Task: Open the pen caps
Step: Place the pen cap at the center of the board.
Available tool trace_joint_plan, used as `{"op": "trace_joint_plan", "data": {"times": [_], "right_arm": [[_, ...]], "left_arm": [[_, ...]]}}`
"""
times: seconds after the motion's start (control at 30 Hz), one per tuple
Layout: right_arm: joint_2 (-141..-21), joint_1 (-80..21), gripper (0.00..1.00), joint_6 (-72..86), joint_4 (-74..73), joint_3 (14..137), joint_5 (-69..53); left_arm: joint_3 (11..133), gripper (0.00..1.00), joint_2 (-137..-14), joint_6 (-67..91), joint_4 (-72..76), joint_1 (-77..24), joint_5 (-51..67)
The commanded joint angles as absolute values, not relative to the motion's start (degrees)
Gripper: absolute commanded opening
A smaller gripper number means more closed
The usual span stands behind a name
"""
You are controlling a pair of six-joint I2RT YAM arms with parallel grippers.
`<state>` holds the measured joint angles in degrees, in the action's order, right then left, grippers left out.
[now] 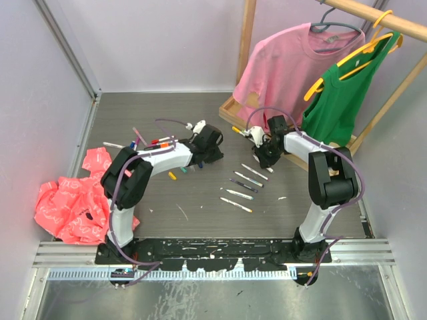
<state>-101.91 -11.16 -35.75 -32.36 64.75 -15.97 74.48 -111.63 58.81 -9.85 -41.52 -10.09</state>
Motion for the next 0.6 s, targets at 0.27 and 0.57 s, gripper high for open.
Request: {"op": "trace_joint_plan", "data": {"times": [0.27, 0.57], "right_arm": [[-103.5, -14.0, 0.19, -36.4, -31.7, 67.6, -13.5], [-103.9, -14.1, 0.26, -36.4, -32.1, 67.6, -13.3]], "left_arm": [[81.8, 0.11, -116.5, 57.3, -15.8, -41.1, -14.1], [82.9, 0.23, -117.2, 56.7, -16.1, -40.6, -13.3]]}}
